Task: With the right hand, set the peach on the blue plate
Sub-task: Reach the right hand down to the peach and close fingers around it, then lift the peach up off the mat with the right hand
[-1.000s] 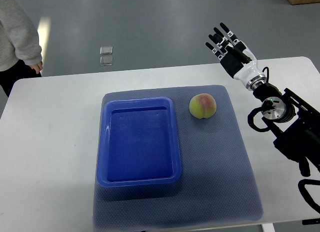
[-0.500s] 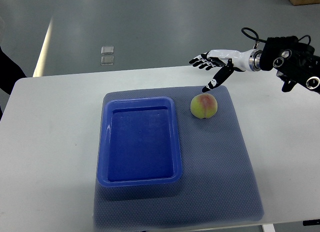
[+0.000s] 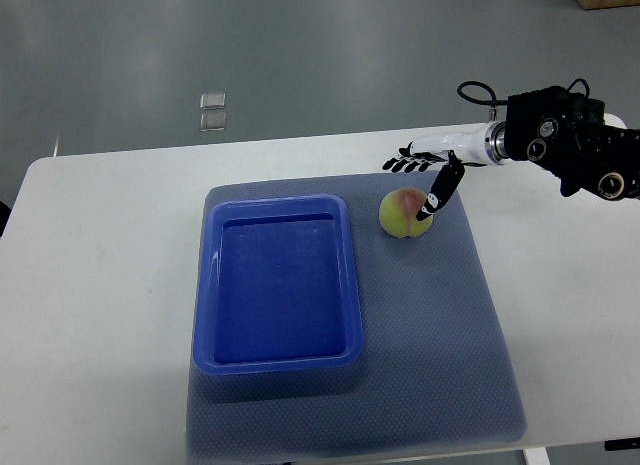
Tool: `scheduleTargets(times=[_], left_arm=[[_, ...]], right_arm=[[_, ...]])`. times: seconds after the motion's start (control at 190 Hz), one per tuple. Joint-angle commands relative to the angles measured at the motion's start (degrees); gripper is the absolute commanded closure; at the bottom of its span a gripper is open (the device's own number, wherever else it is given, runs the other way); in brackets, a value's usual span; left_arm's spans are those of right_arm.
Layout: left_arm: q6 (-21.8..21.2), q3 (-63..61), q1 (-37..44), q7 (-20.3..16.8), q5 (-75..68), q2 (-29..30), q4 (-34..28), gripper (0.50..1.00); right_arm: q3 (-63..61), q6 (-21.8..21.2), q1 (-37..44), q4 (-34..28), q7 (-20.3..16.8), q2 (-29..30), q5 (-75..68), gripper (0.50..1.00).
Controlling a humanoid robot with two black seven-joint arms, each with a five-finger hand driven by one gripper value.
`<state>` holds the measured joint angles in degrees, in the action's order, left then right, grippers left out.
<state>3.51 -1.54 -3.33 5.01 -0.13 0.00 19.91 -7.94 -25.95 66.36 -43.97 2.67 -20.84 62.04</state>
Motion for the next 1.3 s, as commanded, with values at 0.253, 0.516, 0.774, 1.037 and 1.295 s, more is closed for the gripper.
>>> scheduleTargets(times=[0.253, 0.516, 0.774, 1.037, 1.295], left_arm=[[0.01, 0.05, -0.01, 0.00, -0.13, 0.00, 0.04, 0.500], [0.01, 0.05, -0.01, 0.00, -0.05, 0.00, -0.05, 0.500], [0.01, 0.05, -0.01, 0.00, -0.05, 0.00, -0.05, 0.500], [0.01, -0.04, -0.01, 0.00, 0.04, 0.00, -0.05, 0.500], [0.01, 0.05, -0.01, 0.00, -0.05, 0.00, -0.05, 0.500]], right_arm=[[0.02, 5.45, -3.95, 0.02, 0.23, 1.24, 0.45, 0.576], [0.11, 6.96, -5.27, 0.02, 0.23, 1.59, 0.53, 0.691], [-0.06, 6.00, -4.40, -0.60, 0.14, 0.54, 0.18, 1.000], [-0.94, -1.82, 11.51, -20.28, -0.47, -15.28, -5.96, 1.000], [-0.59, -6.22, 19.25, -24.06, -0.56, -20.47, -10.10, 1.000]])
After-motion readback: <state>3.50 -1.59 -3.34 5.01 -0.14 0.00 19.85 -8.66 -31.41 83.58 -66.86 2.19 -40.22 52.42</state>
